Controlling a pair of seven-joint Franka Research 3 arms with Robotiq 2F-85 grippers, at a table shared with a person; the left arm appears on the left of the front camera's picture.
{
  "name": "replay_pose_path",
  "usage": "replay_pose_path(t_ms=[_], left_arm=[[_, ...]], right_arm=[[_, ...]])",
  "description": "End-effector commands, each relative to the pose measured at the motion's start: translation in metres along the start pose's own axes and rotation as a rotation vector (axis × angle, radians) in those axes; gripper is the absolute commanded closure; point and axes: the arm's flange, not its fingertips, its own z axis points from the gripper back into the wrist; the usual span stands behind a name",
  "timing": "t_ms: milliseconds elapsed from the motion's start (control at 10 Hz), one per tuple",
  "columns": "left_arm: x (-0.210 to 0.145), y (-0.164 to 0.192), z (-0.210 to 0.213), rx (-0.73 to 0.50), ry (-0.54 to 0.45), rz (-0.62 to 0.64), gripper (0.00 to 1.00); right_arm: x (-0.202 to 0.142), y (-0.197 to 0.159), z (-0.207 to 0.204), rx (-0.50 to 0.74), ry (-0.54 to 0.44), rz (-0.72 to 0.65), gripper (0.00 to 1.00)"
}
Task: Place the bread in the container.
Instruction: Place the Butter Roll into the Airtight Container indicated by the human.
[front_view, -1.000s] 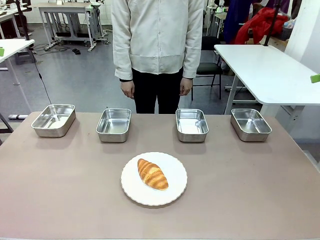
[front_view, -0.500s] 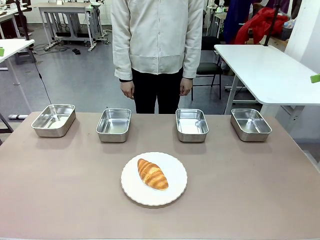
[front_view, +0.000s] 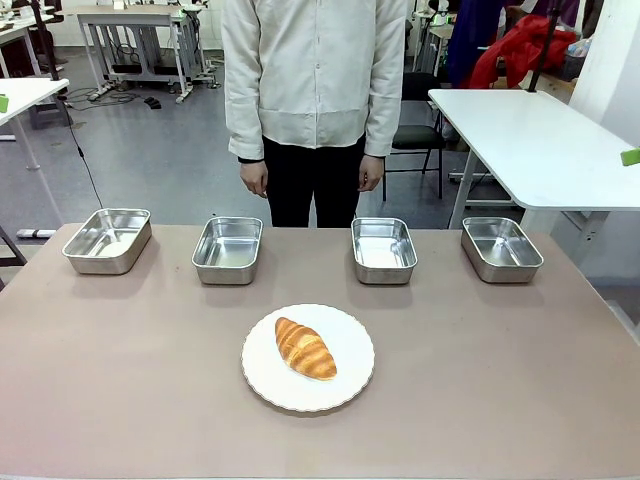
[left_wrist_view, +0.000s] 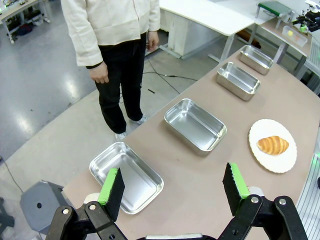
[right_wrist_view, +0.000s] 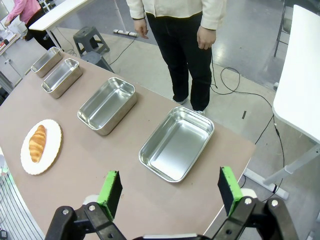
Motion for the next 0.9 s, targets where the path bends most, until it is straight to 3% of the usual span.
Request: replay_pose_path(t_ms=[0, 800], left_arm=[[0.0013, 0.0, 0.0006, -0.009, -0.013, -0.004, 0.0], [0.0013, 0.0, 0.0006, -0.009, -0.013, -0.004, 0.0]], right_arm=[[0.0009, -0.001, -0.0014, 0.006, -0.018, 0.0, 0.0], [0.0009, -0.001, -0.0014, 0.006, -0.018, 0.0, 0.0]])
